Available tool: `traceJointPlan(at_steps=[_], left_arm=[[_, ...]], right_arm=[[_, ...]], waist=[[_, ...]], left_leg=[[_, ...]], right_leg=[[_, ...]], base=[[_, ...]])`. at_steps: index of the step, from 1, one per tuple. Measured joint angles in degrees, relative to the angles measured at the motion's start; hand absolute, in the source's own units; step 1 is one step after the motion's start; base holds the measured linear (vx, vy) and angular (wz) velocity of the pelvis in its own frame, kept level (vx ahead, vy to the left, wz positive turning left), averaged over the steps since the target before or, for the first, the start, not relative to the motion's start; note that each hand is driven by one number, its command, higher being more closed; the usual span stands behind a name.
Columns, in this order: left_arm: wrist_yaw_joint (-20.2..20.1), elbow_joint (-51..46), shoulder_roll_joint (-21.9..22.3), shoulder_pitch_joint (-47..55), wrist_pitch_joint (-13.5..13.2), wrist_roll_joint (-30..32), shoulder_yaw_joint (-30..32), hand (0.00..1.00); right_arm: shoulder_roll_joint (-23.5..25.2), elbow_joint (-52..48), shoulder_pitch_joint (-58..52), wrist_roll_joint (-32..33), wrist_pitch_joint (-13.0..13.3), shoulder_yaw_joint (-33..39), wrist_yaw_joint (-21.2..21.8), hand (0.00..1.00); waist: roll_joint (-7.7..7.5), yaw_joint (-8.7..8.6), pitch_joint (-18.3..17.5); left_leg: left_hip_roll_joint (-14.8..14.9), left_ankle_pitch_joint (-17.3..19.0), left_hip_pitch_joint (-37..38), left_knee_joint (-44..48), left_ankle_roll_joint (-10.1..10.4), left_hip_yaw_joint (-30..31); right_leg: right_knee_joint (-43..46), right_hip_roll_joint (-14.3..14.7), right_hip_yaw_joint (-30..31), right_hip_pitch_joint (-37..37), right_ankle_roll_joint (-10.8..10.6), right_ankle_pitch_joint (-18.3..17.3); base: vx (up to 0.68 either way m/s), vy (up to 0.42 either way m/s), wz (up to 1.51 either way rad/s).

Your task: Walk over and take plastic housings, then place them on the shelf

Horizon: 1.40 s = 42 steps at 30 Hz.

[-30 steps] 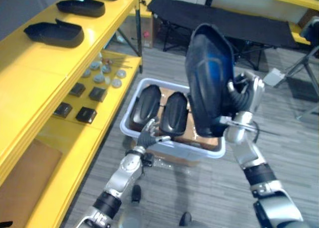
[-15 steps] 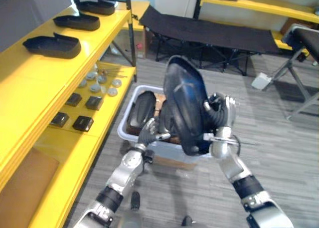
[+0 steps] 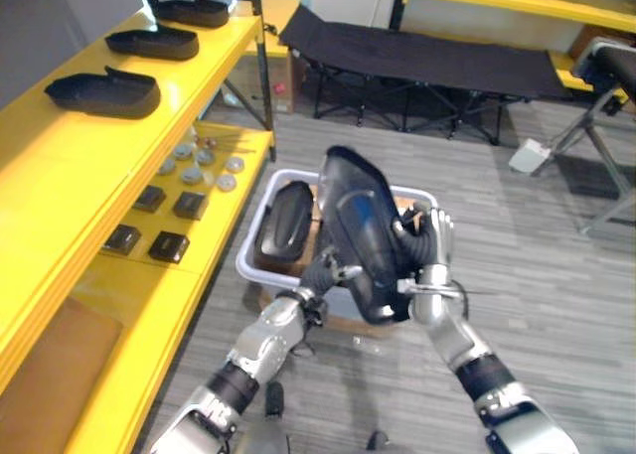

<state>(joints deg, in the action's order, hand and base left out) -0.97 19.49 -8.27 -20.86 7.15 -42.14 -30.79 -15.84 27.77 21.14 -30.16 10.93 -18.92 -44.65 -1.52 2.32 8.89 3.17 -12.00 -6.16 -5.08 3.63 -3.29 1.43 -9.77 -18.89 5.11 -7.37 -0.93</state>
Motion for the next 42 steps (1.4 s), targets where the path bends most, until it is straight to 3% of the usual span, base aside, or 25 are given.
traceJointPlan(at_steps=[10, 15, 16, 21, 31, 37, 38, 42], left_arm=[[-0.3, 1.9, -0.1, 0.0, 1.2, 0.1, -4.4, 0.00], [2.0, 2.0, -0.3, 0.0, 1.0, 3.0, -6.0, 0.00], [3.3, 2.0, -0.3, 0.0, 0.9, 4.3, -6.2, 1.00], [9.1, 2.0, -0.2, 0.1, -0.8, 7.4, -6.6, 1.00], [19.5, 2.7, 0.1, 3.0, -8.3, 8.4, -5.2, 1.00], [20.2, 2.7, 0.3, 3.3, -11.7, 6.4, -3.1, 1.00], [20.1, 3.3, 0.3, 3.3, -12.5, 5.8, -3.1, 1.00], [19.3, 4.2, 0.4, 3.4, -12.7, 3.1, -2.6, 1.00]], right_arm=[[-0.1, 0.4, 0.4, 0.1, 0.0, -0.8, 1.0, 1.00], [-0.1, 0.8, 1.9, 0.2, 0.0, -2.7, 1.0, 1.00], [0.1, 0.8, 2.0, 0.3, 0.1, -2.9, 0.9, 1.00], [1.5, 0.8, 1.7, 3.2, 0.4, -3.8, -0.4, 1.00], [5.3, 0.6, -3.7, 11.4, 2.9, -3.8, -3.0, 1.00], [6.6, -0.2, -4.3, 12.6, 4.2, -3.7, -3.3, 1.00], [6.7, -0.4, -4.6, 12.5, 4.6, -3.7, -3.3, 0.00], [7.1, -1.0, -5.9, 12.5, 7.6, -3.9, -3.2, 0.00]], waist=[[0.57, -0.09, -0.3], [0.57, -0.02, -0.3], [0.57, -0.01, -0.3], [0.57, -0.07, -0.3], [0.55, -0.27, -0.3], [0.45, -0.75, -0.4], [0.31, -0.75, -0.4], [-0.33, -0.74, -0.8]], left_leg=[[0.0, 0.1, 0.0, 0.0, -0.2, 0.1], [0.0, 0.1, 0.0, 0.0, -0.2, 0.2], [0.0, 0.1, 0.0, 0.0, -0.2, 0.2], [0.0, 0.0, 0.0, 0.0, -0.1, 0.2], [0.1, -0.1, 0.1, 0.0, -0.1, -0.2], [0.1, 0.1, 0.2, 0.0, 0.1, -0.5], [0.1, 0.2, 0.3, 0.0, 0.1, -0.5], [0.0, 0.2, 0.3, 0.0, 0.1, -0.6]], right_leg=[[0.3, -0.1, 0.0, -0.1, 0.1, -0.1], [0.1, -0.2, -0.1, -0.3, 0.0, -0.1], [0.0, -0.2, -0.1, -0.3, 0.0, -0.1], [-0.1, -0.3, 0.0, -0.3, 0.1, -0.1], [-0.1, -0.3, 0.0, -0.2, -0.1, -0.1], [-0.1, -0.4, 0.1, -0.3, 0.1, -0.2], [-0.3, -0.5, 0.2, -0.3, 0.1, -0.2], [-0.4, -0.6, 0.2, -0.4, 0.1, -0.2]], base=[[-0.02, 0.000, 0.00], [0.00, 0.000, 0.00], [0.00, 0.000, 0.00], [0.00, 0.000, 0.00], [0.00, 0.000, 0.00], [0.00, 0.000, -0.01], [0.00, 0.000, 0.00], [0.00, 0.000, 0.00]])
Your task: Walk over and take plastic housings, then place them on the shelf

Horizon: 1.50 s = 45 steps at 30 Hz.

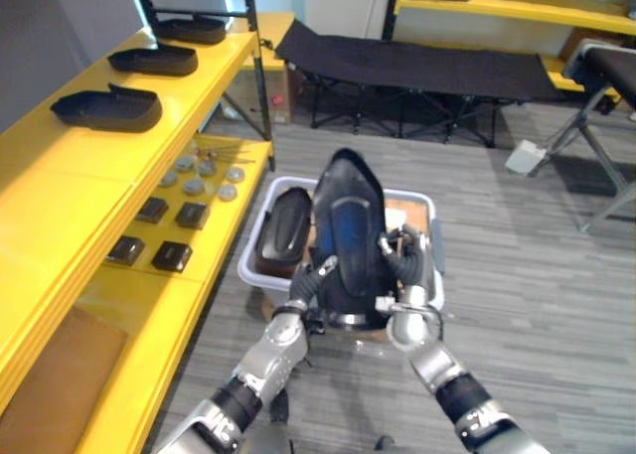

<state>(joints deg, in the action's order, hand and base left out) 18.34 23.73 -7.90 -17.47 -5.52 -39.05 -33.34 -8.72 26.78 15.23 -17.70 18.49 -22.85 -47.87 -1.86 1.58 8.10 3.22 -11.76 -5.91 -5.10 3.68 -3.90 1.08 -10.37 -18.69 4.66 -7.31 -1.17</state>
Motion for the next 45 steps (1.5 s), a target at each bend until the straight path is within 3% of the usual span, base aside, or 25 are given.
traceJointPlan(at_steps=[2, 11, 13, 17, 20, 22, 25, 29, 31, 33, 36, 40, 45], left_arm=[[-1.0, 0.0, 0.3, 0.3, -0.1, -1.6, 1.9, 1.00], [-1.5, -1.2, 1.7, 1.3, -2.4, 0.5, 5.2, 1.00], [-1.0, -5.8, 1.8, 3.1, -2.4, 1.9, 7.3, 1.00], [-0.9, -13.0, 1.9, 5.1, -2.6, 5.6, 12.5, 1.00], [2.8, -19.8, 2.9, 6.4, -5.6, 14.1, 21.7, 1.00], [6.6, -23.0, 3.2, 6.4, -9.3, 20.8, 29.8, 1.00], [8.5, -25.9, 2.1, 8.2, -11.5, 23.8, 34.3, 1.00], [8.6, -28.2, 2.2, 13.7, -12.2, 24.5, 35.2, 1.00], [8.6, -28.3, 4.0, 17.0, -12.1, 24.5, 35.8, 1.00], [8.1, -28.3, 4.8, 19.2, -12.1, 24.4, 36.1, 1.00], [6.3, -30.4, 5.9, 22.5, -12.3, 26.0, 36.3, 1.00], [5.7, -31.8, 6.2, 25.0, -13.3, 26.6, 36.8, 1.00], [6.8, -32.6, 6.2, 26.9, -13.6, 29.1, 37.7, 1.00]], right_arm=[[0.5, -1.2, -1.1, 0.0, 3.0, -0.7, 0.4, 0.00], [0.4, -1.2, -2.8, 0.3, 9.1, -3.3, 0.6, 0.00], [0.3, -4.2, -3.1, 2.1, 11.3, -3.7, 3.2, 0.00], [0.2, -11.9, -3.5, 5.6, 12.7, -3.2, 9.4, 0.00], [-0.3, -20.6, -5.4, 9.7, 12.7, 1.8, 14.1, 0.00], [-1.2, -25.2, -7.4, 14.7, 12.0, 8.7, 16.6, 0.00], [-1.9, -28.4, -11.9, 23.5, 9.4, 15.3, 20.3, 0.00], [-0.1, -28.7, -19.4, 32.8, 4.8, 20.8, 25.4, 0.00], [2.3, -27.8, -24.9, 40.6, 1.4, 23.3, 31.4, 0.00], [3.4, -26.4, -28.5, 43.5, 0.7, 24.3, 34.0, 0.00], [4.3, -21.2, -31.8, 47.9, -2.3, 26.2, 37.5, 0.00], [5.0, -9.8, -33.0, 48.9, -6.4, 27.5, 36.5, 0.00], [6.2, -7.3, -32.5, 45.2, -5.2, 27.3, 33.5, 0.00]], waist=[[-0.52, -0.07, -0.2], [-1.90, 0.21, -1.1], [-1.93, 0.23, -1.1], [-1.96, 0.59, -1.1], [-1.99, 0.57, -1.2], [-1.95, 0.47, -1.2], [-1.87, 0.37, -2.0], [-1.03, -1.08, -3.1], [-0.24, -2.07, -3.6], [0.31, -2.97, -3.9], [0.51, -4.15, -4.5], [1.19, -3.98, -5.0], [2.35, -3.77, -5.8]], left_leg=[[-0.1, 0.0, 0.0, 0.0, 0.0, 0.0], [-0.4, 0.1, 0.0, 0.0, -0.2, -0.1], [-0.4, 0.1, 0.1, 0.0, -0.2, -0.2], [-0.4, 0.2, 0.8, 0.0, -0.2, -0.6], [-0.3, 0.2, 1.2, 0.0, -0.2, -0.9], [-0.3, 0.3, 1.6, 0.0, -0.1, -1.1], [-0.3, 0.7, 1.7, 0.0, -0.1, -1.3], [-0.3, 0.7, 1.7, -0.1, -0.1, -1.6], [-0.3, 0.9, 1.6, -0.1, 0.0, -2.6], [-0.1, 1.0, 1.4, -0.1, 0.0, -2.9], [0.3, 1.1, 0.7, -0.1, 0.0, -3.2], [0.4, 1.2, 0.7, -0.1, 0.2, -3.3], [0.2, 1.2, 0.2, 0.0, 0.3, -2.9]], right_leg=[[0.0, -0.1, 0.0, 0.0, 0.0, 0.0], [-0.6, -0.3, -0.1, 0.4, -0.2, 0.2], [-0.7, -0.3, -0.1, 0.5, -0.3, 0.2], [-0.6, 0.1, -0.1, 1.2, -0.2, 0.2], [-0.4, 0.2, -0.1, 1.4, 0.0, 0.1], [-0.3, 0.2, 0.1, 1.4, 0.2, -0.1], [-0.3, 0.2, 0.2, 1.4, 0.4, -0.2], [-0.4, 0.0, 0.5, 1.2, 0.4, -0.2], [-0.4, 0.0, 1.6, 0.5, 0.4, -0.2], [-0.5, 0.1, 1.7, 0.1, 0.4, -0.2], [-0.5, 0.4, 1.8, -0.8, 0.4, -0.2], [-0.7, 0.4, 1.9, -0.7, 0.4, -0.2], [-1.0, 0.4, 1.4, -0.7, 0.4, -0.2]], base=[[0.00, 0.000, 0.00], [0.00, 0.000, 0.00], [0.00, 0.000, 0.00], [0.00, 0.000, -0.01], [0.00, 0.000, 0.00], [-0.03, 0.008, -0.04], [0.00, 0.001, -0.01], [0.00, 0.002, -0.04], [-0.01, 0.014, -0.21], [0.00, -0.001, -0.16], [0.00, -0.015, -0.07], [0.00, 0.000, 0.00], [0.01, 0.001, 0.05]])
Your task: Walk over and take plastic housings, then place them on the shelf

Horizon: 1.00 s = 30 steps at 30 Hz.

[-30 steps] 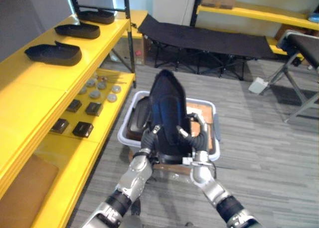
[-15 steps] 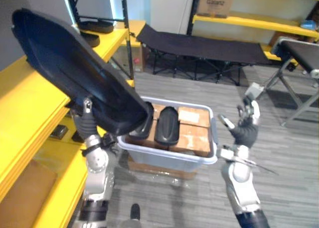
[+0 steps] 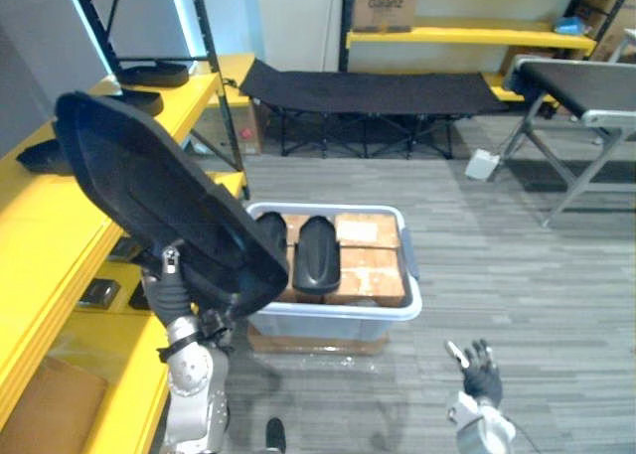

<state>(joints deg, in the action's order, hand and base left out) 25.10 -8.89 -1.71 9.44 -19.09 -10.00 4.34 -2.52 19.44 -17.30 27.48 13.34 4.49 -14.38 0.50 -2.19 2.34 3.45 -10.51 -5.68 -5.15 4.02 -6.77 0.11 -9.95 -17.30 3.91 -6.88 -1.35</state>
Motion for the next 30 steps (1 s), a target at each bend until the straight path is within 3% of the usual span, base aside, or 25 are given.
traceJointPlan(at_steps=[4, 8, 13, 16, 20, 24, 30], left_arm=[[2.0, -3.5, -0.1, 1.8, 0.0, 2.0, 2.2, 1.00], [5.2, -7.6, 0.0, 2.6, 0.1, 2.1, 8.9, 1.00], [5.1, -11.7, 1.1, 7.8, 0.3, 1.5, 18.2, 1.00], [3.7, -12.5, 3.5, 11.4, 0.1, 0.7, 22.3, 1.00], [2.2, -12.5, 4.8, 14.7, -0.6, -1.4, 25.2, 1.00], [1.3, -12.5, 5.6, 17.8, -1.1, -1.1, 25.5, 1.00], [0.3, -13.2, 6.6, 14.0, -2.2, -0.7, 23.9, 1.00]], right_arm=[[0.0, -1.3, 1.5, -3.8, 1.9, -0.4, -0.1, 0.00], [-0.3, -3.4, 4.4, -3.8, 2.7, -4.0, 5.3, 0.00], [-0.6, -3.2, 11.5, -4.9, 4.0, -12.3, 11.0, 0.00], [-0.6, -3.0, 15.2, -6.9, 4.8, -14.7, 11.9, 0.00], [-0.7, -3.0, 18.6, -7.5, 5.6, -15.0, 11.8, 0.00], [-0.7, -3.0, 19.7, -7.4, 5.3, -17.5, 11.8, 0.00], [-3.2, -3.4, 19.2, -9.1, 3.6, -16.8, 9.9, 0.00]], waist=[[0.02, 0.85, 0.0], [-0.03, 3.12, 0.0], [-0.97, 8.72, -0.3], [-1.63, 11.68, -0.3], [-2.62, 13.99, 0.1], [-2.85, 14.17, 0.4], [-1.88, 13.79, 1.2]], left_leg=[[-0.2, 0.0, -0.4, 0.0, 0.0, 0.6], [-1.2, -0.5, -1.9, 0.0, 0.3, 4.9], [-3.4, -1.3, -2.6, 0.0, -0.1, 11.8], [-4.7, -1.4, -2.8, 0.0, -0.1, 14.9], [-4.8, -1.5, -2.6, 0.1, -0.2, 16.0], [-4.5, -1.8, -1.8, 0.1, 0.2, 16.8], [-4.5, -0.7, -4.5, 0.1, -1.3, 15.6]], right_leg=[[-0.3, 0.0, -0.7, 0.1, 0.0, 0.0], [-0.7, 0.0, -5.0, 1.6, -0.1, -0.1], [-0.4, -0.4, -12.9, 5.5, -0.7, -1.7], [1.0, -1.0, -15.9, 6.4, -0.7, -3.5], [2.5, -1.2, -17.0, 6.8, -0.2, -4.8], [2.8, -0.7, -17.6, 7.8, -0.5, -5.1], [2.1, 0.7, -25.9, 10.4, -1.2, -6.0]], base=[[0.00, 0.003, 0.08], [0.02, -0.010, 0.51], [0.04, -0.018, 0.74], [0.01, 0.007, 0.62], [-0.01, 0.002, 0.19], [-0.04, -0.011, 0.08], [-0.10, 0.006, 0.72]])
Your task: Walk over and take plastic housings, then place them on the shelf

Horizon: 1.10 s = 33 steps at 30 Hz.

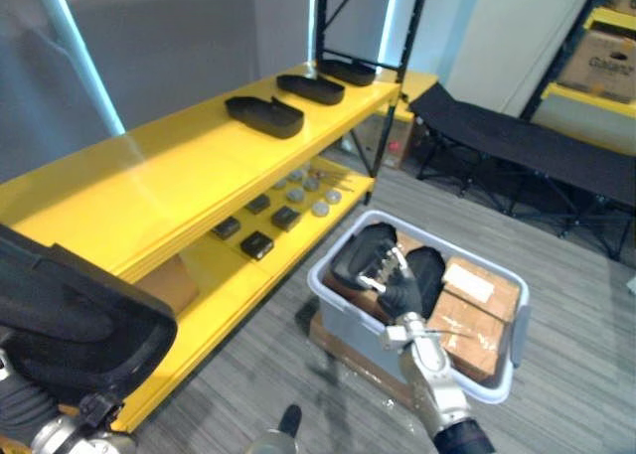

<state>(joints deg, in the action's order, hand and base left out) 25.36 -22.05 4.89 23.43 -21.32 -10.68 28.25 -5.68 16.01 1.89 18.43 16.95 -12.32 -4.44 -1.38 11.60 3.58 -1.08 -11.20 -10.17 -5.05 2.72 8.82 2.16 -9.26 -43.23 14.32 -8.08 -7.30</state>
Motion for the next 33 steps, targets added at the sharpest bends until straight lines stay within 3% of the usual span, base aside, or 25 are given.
traceJointPlan(at_steps=[1, 2, 4, 5, 8, 9, 12, 13, 15, 17, 19, 22, 24, 25, 26, 28, 33], left_arm=[[-0.5, -0.3, 0.0, -0.4, -0.2, -0.1, 0.1, 1.00], [-1.2, -1.3, 0.1, -0.5, -0.3, -0.1, 0.3, 1.00], [-2.8, -3.3, -0.2, -0.8, -0.3, 0.3, 0.2, 1.00], [-3.5, -4.1, -0.2, -1.0, -0.3, 0.5, 0.0, 1.00], [-7.8, -4.9, -4.2, -3.8, -1.2, 0.6, -2.3, 1.00], [-11.0, -4.6, -7.9, -6.9, -1.3, 0.6, -5.0, 1.00], [-17.3, -1.4, -14.6, -13.6, -1.6, 0.5, -9.2, 1.00], [-18.6, 0.1, -16.3, -15.2, -1.4, 0.4, -10.5, 1.00], [-19.5, 1.1, -16.6, -15.0, -0.7, 0.4, -11.1, 1.00], [-19.8, 1.4, -16.5, -14.3, 0.5, 0.5, -11.6, 1.00], [-20.0, 1.9, -15.8, -14.2, 1.3, 0.4, -13.3, 1.00], [-19.9, 2.0, -14.2, -11.4, 1.5, 0.3, -15.7, 1.00], [-19.7, 2.0, -13.1, -10.4, 1.5, 0.3, -16.3, 1.00], [-19.3, 3.0, -13.0, -10.5, 1.5, 0.4, -16.6, 1.00], [-19.0, 3.1, -12.9, -10.1, 1.5, 0.4, -16.6, 1.00], [-18.8, 3.2, -12.8, -10.0, 1.5, 0.4, -16.6, 1.00], [-17.1, 3.2, -11.5, -9.1, 1.9, 0.5, -16.5, 1.00]], right_arm=[[-0.1, 0.0, 0.0, -1.4, 0.0, 1.0, -0.9, 0.00], [-0.1, -0.7, 0.0, -2.4, -0.3, 2.1, -1.3, 0.00], [-0.2, -2.3, -0.9, -2.2, -0.7, 3.4, -1.7, 0.00], [-0.3, -2.8, -1.2, -2.2, -0.8, 3.8, -1.6, 0.00], [-0.2, -4.9, -3.0, -1.7, -0.9, 6.2, -0.6, 0.00], [-0.2, -7.0, -5.5, -1.7, -0.9, 7.9, -0.4, 0.00], [-0.2, -9.5, -9.6, -2.1, -0.9, 11.8, 0.1, 0.00], [-0.3, -10.2, -10.5, -2.3, -0.9, 13.2, 0.8, 0.00], [-0.6, -11.3, -10.5, -2.3, -0.3, 14.2, 1.7, 0.00], [-1.5, -12.7, -10.3, -2.3, 0.2, 14.5, 2.6, 0.00], [-2.8, -13.2, -10.4, -2.4, 0.2, 14.6, 3.2, 0.00], [-3.1, -13.7, -10.9, -2.4, 0.2, 14.6, 3.3, 0.00], [-3.2, -14.4, -10.9, -2.4, 0.2, 14.6, 3.6, 0.00], [-2.9, -14.4, -11.1, -2.4, 0.3, 14.7, 3.8, 0.00], [-2.4, -14.5, -11.6, -2.4, 0.5, 15.1, 4.5, 0.00], [-2.1, -14.5, -12.1, -2.4, 0.9, 15.6, 4.7, 0.00], [-0.6, -14.5, -11.8, -2.3, 2.9, 15.6, 5.5, 0.00]], waist=[[-0.70, 0.36, 0.8], [0.11, 0.25, 1.4], [0.95, 0.01, 2.3], [0.59, -0.34, 2.1], [1.13, -2.40, 3.1], [1.15, -4.22, 3.4], [1.23, -7.01, 3.9], [1.08, -7.59, 3.9], [0.65, -7.49, 4.3], [1.13, -7.52, 5.3], [2.54, -7.78, 6.9], [4.36, -8.11, 8.3], [5.21, -8.97, 9.0], [3.38, -9.32, 10.1], [3.43, -9.12, 10.3], [3.56, -9.54, 10.3], [2.44, -9.34, 11.2]], left_leg=[[0.0, 0.2, -0.5, 0.4, -1.4, -2.5], [-0.1, 0.4, -1.1, 3.5, -2.1, -3.7], [-1.2, -0.3, -0.8, 3.3, -1.8, -4.7], [-1.8, -0.3, -0.7, 2.8, -1.8, -4.5], [-4.2, -1.3, 0.5, 0.4, -3.2, -2.7], [-5.6, -1.5, 0.4, 0.4, -3.4, 0.0], [-6.1, -1.5, 0.4, 0.4, -3.4, 3.6], [-5.9, -1.5, 0.2, 0.4, -3.4, 3.8], [-5.8, -1.9, -0.2, 0.4, -2.9, 3.2], [-5.5, -3.5, -1.1, 0.5, -2.0, 2.7], [-4.6, -4.2, -2.1, 0.5, -1.7, 1.8], [-3.6, -4.2, -2.3, 0.5, -1.7, 1.3], [-2.6, -2.2, -3.2, 0.5, -0.5, 0.6], [-2.6, 0.7, -4.2, 2.1, -0.2, -2.6], [-2.5, 1.1, -5.4, 10.3, -1.6, -4.9], [-2.5, 1.9, -4.9, 10.3, -0.9, -4.8], [-3.5, 3.4, -4.7, 12.2, -1.7, -5.6]], right_leg=[[-0.5, -0.8, -1.2, 0.3, 0.0, 0.0], [-0.2, -1.1, -2.1, 1.1, -0.1, -0.1], [1.8, -1.9, -1.8, 1.5, -0.2, -1.3], [2.6, -2.4, -1.3, 1.2, 0.1, -1.8], [7.9, -2.8, 9.1, -1.0, 3.8, -6.8], [10.0, -2.5, 16.5, -1.3, 4.0, -6.8], [16.0, -1.0, 24.5, -2.7, 3.8, -6.7], [16.6, -0.6, 24.7, -2.8, 4.0, -7.2], [15.7, -0.7, 24.6, -2.7, 3.7, -8.5], [14.0, -0.4, 24.6, -2.8, 2.6, -10.0], [14.1, 0.3, 24.7, -3.6, 1.5, -11.4], [13.1, 1.7, 24.6, -3.6, 1.8, -12.3], [12.3, 2.5, 24.1, -4.1, 2.3, -12.5], [11.9, 0.8, 23.6, -4.7, 3.0, -12.1], [12.3, 0.1, 23.8, -4.9, 2.9, -12.2], [13.2, 0.0, 24.1, -5.2, 2.6, -12.4], [14.4, -1.3, 24.5, -4.6, 2.3, -12.2]], base=[[-0.05, 0.070, 0.63], [-0.02, 0.064, 0.54], [0.01, 0.060, 0.44], [0.00, 0.067, 0.54], [0.00, 0.046, 0.66], [0.02, 0.028, 0.91], [0.02, -0.023, 1.06], [0.01, -0.083, 0.59], [0.01, -0.131, -0.07], [-0.02, -0.175, -0.18], [-0.09, -0.137, -0.04], [-0.10, -0.102, -0.04], [-0.10, -0.061, 0.13], [-0.09, -0.015, 0.08], [-0.07, -0.017, 0.00], [0.00, -0.016, 0.03], [0.04, 0.027, -0.01]])
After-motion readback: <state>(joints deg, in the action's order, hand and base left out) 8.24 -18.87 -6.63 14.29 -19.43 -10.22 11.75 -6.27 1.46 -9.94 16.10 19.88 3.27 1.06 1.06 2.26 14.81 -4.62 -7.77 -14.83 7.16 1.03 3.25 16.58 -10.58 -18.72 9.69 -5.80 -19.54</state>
